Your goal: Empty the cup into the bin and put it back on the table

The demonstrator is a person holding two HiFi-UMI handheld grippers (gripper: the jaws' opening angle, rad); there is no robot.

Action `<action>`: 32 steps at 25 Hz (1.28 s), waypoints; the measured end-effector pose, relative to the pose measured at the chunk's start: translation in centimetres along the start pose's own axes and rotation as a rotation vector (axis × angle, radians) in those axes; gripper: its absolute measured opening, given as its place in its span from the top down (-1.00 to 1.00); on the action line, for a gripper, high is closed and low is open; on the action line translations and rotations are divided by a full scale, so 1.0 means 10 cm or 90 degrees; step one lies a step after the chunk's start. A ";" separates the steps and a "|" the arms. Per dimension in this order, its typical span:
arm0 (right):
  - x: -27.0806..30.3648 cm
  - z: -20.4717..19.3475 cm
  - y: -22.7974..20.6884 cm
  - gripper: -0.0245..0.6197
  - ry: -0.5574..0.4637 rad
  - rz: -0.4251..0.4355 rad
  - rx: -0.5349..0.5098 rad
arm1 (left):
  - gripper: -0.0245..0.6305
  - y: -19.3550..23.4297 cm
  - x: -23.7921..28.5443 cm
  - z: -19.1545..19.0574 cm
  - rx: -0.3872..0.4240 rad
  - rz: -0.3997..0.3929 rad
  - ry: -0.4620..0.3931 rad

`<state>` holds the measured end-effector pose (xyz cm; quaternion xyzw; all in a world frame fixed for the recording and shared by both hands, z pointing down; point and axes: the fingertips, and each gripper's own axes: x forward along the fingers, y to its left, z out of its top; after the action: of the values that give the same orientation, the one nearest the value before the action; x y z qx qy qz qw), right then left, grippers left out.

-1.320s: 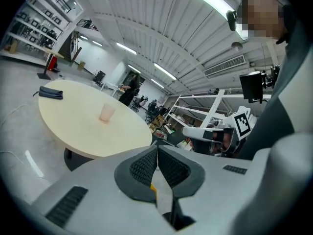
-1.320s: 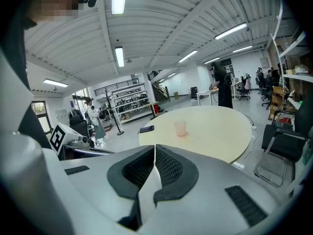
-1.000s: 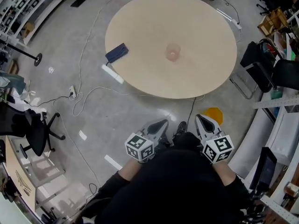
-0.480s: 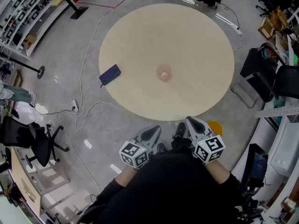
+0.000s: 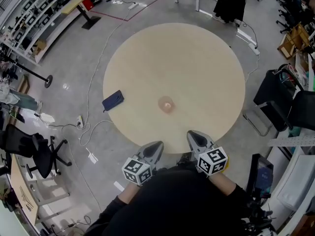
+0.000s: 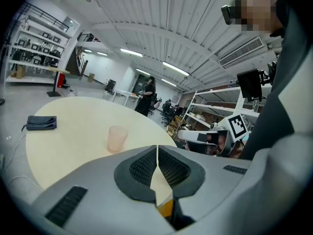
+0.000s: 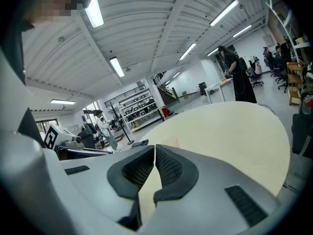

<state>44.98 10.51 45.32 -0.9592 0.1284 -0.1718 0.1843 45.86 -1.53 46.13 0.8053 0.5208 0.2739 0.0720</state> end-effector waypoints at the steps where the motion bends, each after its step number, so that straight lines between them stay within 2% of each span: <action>1: 0.04 0.02 -0.01 0.88 0.003 0.002 -0.004 | 0.85 0.02 0.01 0.04 0.005 0.003 -0.003; 7: 0.25 0.08 -0.34 0.87 0.028 0.023 -0.044 | 0.85 0.17 0.29 0.25 0.031 0.031 -0.028; 10: 0.37 0.09 -0.61 0.87 0.043 0.014 -0.050 | 0.85 0.32 0.56 0.29 0.034 0.039 -0.012; 17: 0.81 -0.06 -0.62 0.82 0.091 -0.006 -0.032 | 0.85 0.78 0.67 0.25 0.025 0.008 0.042; 21: 1.12 -0.15 -0.65 0.65 0.109 -0.010 -0.061 | 0.85 1.12 0.78 0.22 0.038 0.000 0.059; 26: 1.62 -0.16 -0.85 0.64 0.120 -0.016 -0.082 | 0.85 1.62 1.01 0.27 0.074 -0.008 0.081; 29: 1.72 -0.18 -0.91 0.64 0.135 -0.030 -0.092 | 0.85 1.78 1.10 0.28 0.071 -0.024 0.082; 32: 1.83 -0.31 -0.94 0.63 0.153 -0.029 -0.121 | 0.85 1.99 1.20 0.17 0.072 -0.020 0.098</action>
<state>62.10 12.33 56.91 -0.9475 0.1434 -0.2765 0.0723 66.32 0.36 57.09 0.7763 0.5521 0.3041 -0.0098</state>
